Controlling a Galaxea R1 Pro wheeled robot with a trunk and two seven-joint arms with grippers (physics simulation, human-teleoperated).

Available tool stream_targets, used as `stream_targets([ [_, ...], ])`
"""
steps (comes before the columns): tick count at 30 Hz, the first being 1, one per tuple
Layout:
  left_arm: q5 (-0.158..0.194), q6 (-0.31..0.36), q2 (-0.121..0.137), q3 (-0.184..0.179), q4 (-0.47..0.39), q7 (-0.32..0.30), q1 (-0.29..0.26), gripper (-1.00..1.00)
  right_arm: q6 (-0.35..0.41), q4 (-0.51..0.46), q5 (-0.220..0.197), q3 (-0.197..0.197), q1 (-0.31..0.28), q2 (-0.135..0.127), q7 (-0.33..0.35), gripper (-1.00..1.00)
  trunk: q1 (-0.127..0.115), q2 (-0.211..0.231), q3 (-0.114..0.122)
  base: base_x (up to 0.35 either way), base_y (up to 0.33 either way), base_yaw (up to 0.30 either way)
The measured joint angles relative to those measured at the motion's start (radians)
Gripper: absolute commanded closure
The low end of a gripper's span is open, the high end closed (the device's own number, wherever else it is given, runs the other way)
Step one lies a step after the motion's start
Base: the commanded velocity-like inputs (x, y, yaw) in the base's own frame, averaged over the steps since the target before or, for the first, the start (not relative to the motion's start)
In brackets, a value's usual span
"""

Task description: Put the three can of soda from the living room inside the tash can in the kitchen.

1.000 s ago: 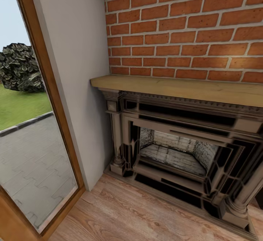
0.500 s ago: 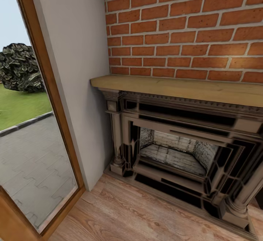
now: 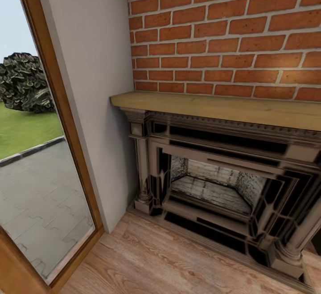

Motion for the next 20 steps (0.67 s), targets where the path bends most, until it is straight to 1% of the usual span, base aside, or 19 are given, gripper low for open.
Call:
stream_targets([
  [10,0.0,0.0,-0.003,-0.001,0.0,0.0,0.0,-1.0,0.0,0.0,0.0,0.0,0.0,0.0,0.0,-1.0,0.0,0.0,0.0,0.0,0.0,0.0],
  [20,0.0,0.0,0.001,-0.003,0.0,0.0,0.0,-1.0,0.0,0.0,0.0,0.0,0.0,0.0,0.0,-1.0,0.0,0.0,0.0,0.0,0.0,0.0],
])
